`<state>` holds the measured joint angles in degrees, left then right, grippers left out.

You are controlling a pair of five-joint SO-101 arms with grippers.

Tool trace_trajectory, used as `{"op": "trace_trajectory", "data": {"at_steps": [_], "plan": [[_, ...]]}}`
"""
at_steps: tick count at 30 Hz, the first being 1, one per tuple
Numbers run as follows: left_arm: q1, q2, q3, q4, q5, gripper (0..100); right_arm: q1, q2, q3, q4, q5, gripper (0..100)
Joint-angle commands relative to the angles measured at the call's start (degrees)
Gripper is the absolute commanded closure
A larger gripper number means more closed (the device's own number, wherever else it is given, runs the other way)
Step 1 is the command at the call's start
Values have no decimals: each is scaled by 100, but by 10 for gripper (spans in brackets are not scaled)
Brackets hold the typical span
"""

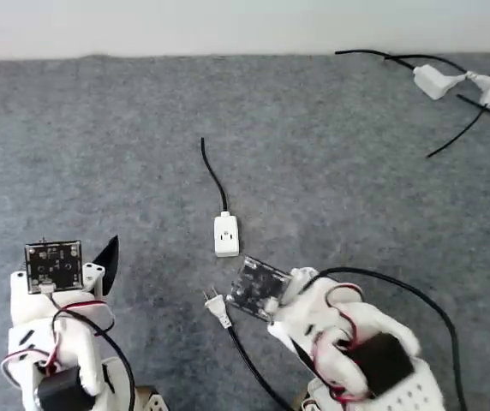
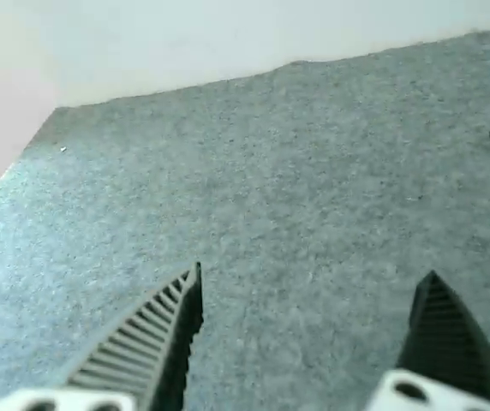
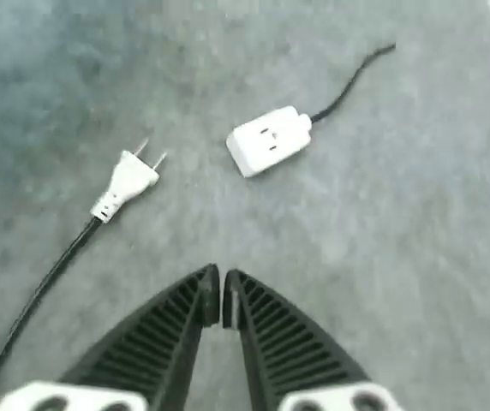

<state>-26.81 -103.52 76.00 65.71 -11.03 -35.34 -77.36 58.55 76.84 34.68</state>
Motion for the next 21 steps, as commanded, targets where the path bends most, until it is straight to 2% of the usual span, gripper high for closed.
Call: {"op": "trace_trajectory", "data": {"at_steps": [1,13,19,21], "plan": [[-44,-53,4,-149,220,628,40,84,633,-945,-62,984],[-44,-53,101,-229,396,628,40,215,1618,-2044,-378,983],[-53,-44,101,-229,378,628,40,215,1679,-2105,-431,866],[-53,-44,101,-229,378,628,31,215,1697,-2114,-431,864]]}}
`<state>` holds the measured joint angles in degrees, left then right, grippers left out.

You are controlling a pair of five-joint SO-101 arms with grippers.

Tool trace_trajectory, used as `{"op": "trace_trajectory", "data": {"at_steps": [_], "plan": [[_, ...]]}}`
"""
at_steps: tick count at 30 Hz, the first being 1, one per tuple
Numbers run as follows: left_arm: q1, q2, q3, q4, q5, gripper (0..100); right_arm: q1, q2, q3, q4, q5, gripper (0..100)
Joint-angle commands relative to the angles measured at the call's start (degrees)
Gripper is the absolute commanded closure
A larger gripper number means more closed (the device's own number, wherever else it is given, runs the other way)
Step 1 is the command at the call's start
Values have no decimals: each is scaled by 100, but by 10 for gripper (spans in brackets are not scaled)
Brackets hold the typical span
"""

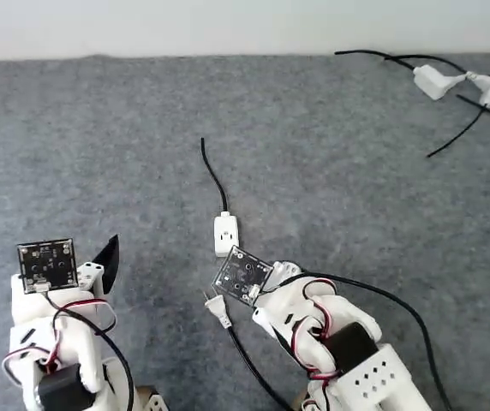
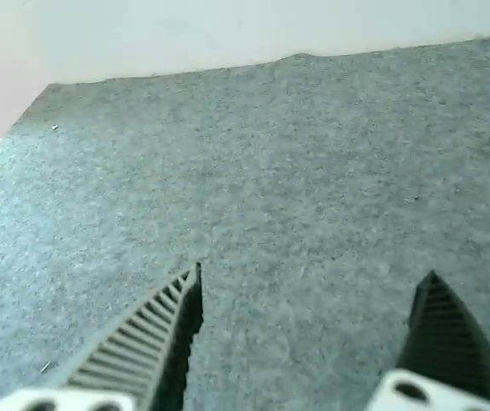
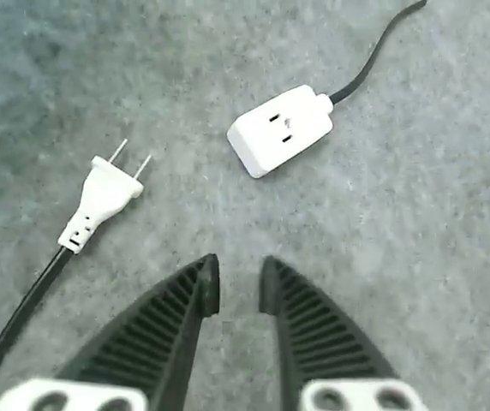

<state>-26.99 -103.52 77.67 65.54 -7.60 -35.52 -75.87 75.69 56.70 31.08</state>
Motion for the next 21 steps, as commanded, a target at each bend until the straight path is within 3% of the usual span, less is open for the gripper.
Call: {"op": "trace_trajectory", "data": {"at_steps": [1,9,21], "plan": [[-35,-44,-66,-211,35,628,48,75,-18,-101,-88,870],[-18,-53,22,-246,26,628,22,75,-9,-57,-264,894],[1099,-70,778,-492,44,628,347,13,0,75,-26,898]]}}
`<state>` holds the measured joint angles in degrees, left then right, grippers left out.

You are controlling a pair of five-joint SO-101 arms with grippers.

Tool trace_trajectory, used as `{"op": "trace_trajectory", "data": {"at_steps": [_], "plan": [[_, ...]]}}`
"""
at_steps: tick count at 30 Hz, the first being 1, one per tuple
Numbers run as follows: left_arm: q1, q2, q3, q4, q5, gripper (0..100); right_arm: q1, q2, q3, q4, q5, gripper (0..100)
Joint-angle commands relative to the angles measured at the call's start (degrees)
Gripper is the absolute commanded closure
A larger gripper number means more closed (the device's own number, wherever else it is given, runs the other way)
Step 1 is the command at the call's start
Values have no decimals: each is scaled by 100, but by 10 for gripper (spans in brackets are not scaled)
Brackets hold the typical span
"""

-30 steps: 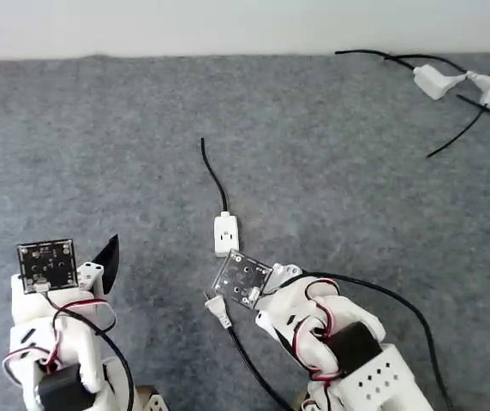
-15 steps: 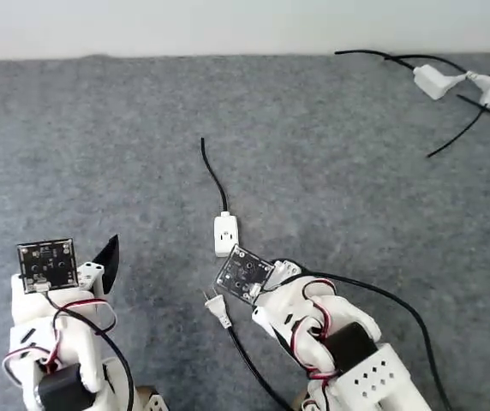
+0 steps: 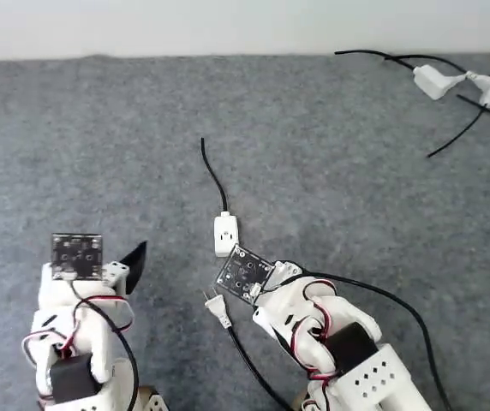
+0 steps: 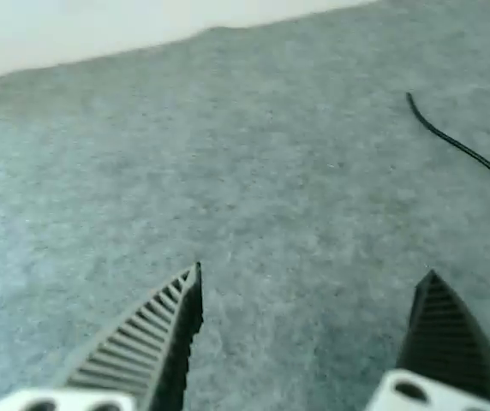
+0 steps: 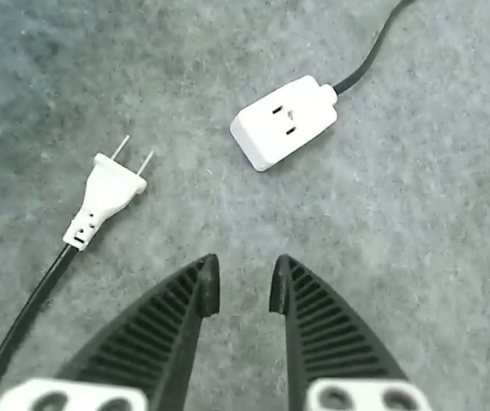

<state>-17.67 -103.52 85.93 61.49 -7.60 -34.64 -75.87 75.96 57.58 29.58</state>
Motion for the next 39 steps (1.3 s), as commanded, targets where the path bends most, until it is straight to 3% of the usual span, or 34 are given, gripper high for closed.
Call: {"op": "trace_trajectory", "data": {"at_steps": [1,12,25,33,39], "plan": [[167,-70,-48,0,44,628,365,13,-26,-84,123,898],[176,-79,321,967,18,628,523,57,-26,-189,88,898],[176,-88,312,1284,18,632,549,57,-26,-180,114,898],[413,-88,233,1371,-185,761,541,48,18,-189,123,898],[448,-88,-321,1407,-237,777,523,13,105,-312,132,898]]}}
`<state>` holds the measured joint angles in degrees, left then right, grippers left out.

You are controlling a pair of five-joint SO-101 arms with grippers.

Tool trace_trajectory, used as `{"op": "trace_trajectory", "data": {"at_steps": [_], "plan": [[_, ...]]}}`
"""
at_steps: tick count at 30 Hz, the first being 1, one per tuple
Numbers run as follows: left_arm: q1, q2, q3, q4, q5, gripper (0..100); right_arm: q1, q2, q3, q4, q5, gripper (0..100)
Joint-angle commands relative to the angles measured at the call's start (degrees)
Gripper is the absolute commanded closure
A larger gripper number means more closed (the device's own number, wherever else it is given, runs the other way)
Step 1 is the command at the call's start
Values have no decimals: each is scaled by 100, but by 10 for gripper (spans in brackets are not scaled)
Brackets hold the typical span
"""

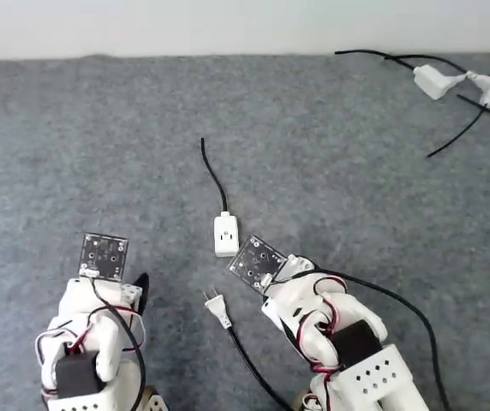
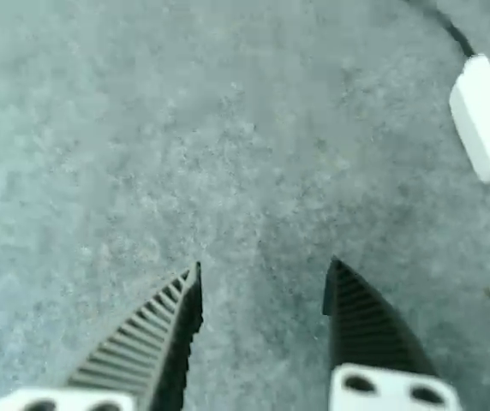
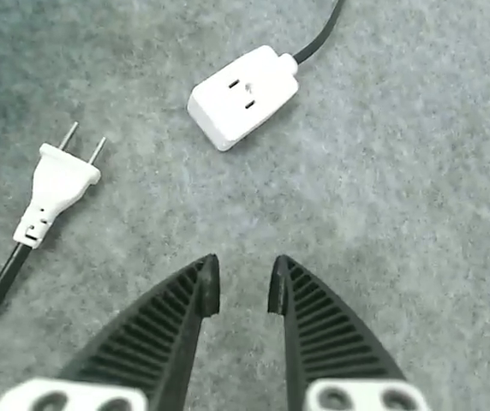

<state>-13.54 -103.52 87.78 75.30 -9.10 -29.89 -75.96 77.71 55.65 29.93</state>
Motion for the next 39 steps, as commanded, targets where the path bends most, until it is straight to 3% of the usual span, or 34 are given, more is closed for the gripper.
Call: {"op": "trace_trajectory", "data": {"at_steps": [1,15,39], "plan": [[44,-88,-523,26,-88,777,48,22,-70,-119,97,898],[53,-53,892,-352,-88,777,48,31,-62,-110,97,898],[9,-70,866,-281,-79,778,84,48,-53,-145,352,898]]}}
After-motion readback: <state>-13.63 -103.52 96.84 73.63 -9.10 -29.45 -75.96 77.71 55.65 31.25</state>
